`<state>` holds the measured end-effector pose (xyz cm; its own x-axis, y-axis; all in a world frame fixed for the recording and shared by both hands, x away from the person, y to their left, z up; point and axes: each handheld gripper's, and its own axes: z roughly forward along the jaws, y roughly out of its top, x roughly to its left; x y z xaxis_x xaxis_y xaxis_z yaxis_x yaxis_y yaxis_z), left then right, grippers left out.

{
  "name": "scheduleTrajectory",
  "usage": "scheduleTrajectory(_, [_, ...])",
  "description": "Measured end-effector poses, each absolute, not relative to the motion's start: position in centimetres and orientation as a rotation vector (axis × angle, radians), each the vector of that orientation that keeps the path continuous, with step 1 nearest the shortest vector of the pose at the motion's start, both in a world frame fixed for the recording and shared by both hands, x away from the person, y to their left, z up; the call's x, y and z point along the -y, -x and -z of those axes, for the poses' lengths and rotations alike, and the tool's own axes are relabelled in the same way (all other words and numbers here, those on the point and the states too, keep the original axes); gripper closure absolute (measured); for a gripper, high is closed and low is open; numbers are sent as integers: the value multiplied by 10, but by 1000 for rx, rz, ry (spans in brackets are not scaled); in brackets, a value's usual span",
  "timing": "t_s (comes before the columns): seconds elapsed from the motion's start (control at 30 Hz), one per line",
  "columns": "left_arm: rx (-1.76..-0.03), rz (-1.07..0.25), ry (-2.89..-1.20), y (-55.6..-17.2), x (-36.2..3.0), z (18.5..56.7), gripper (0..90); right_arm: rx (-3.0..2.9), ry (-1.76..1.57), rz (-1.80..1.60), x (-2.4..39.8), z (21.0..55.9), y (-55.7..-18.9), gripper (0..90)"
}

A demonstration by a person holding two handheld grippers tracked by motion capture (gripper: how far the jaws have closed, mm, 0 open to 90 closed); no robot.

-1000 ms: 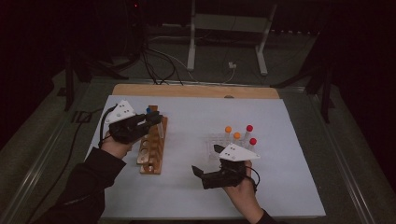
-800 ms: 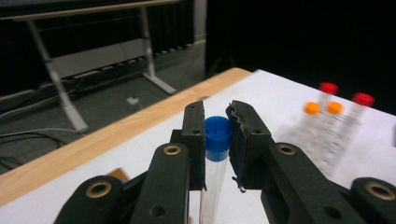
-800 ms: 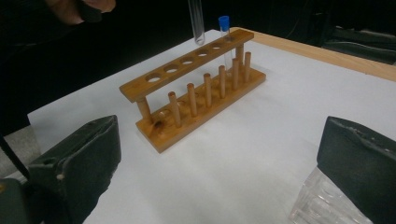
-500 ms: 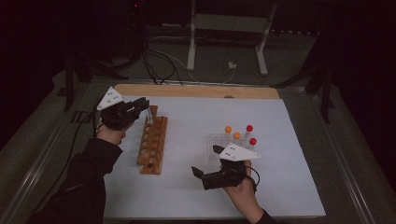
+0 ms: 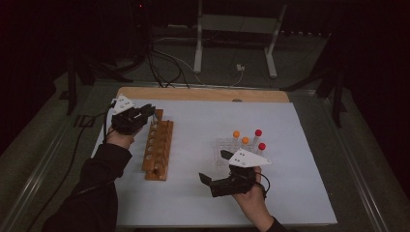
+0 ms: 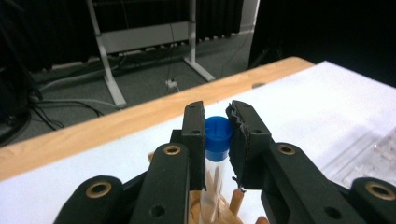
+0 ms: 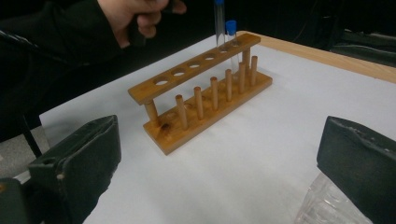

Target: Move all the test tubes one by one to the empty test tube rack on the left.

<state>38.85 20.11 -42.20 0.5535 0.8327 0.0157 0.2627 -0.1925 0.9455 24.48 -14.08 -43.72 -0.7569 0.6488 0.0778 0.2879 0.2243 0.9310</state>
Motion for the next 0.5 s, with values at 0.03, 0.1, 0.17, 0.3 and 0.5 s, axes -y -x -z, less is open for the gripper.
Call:
scheduleTrajectory(0.03, [-922,-675,-1742,-389,-200,425,780,-2176,-872,-1542,141,437,-245,0])
scheduleTrajectory(0.1, [-930,-675,-1752,-390,-199,430,780,-2173,-872,-1547,141,437,-245,0])
scheduleTrajectory(0.17, [-935,-675,-1762,-390,-198,434,780,-2170,-875,-1546,142,437,-245,0])
scheduleTrajectory(0.3, [-964,-673,-1778,-392,-197,441,780,-2173,-876,-1546,142,437,-245,0])
scheduleTrajectory(0.5, [-975,-664,-1796,-392,-197,452,779,-2170,-866,-1541,142,436,-244,0])
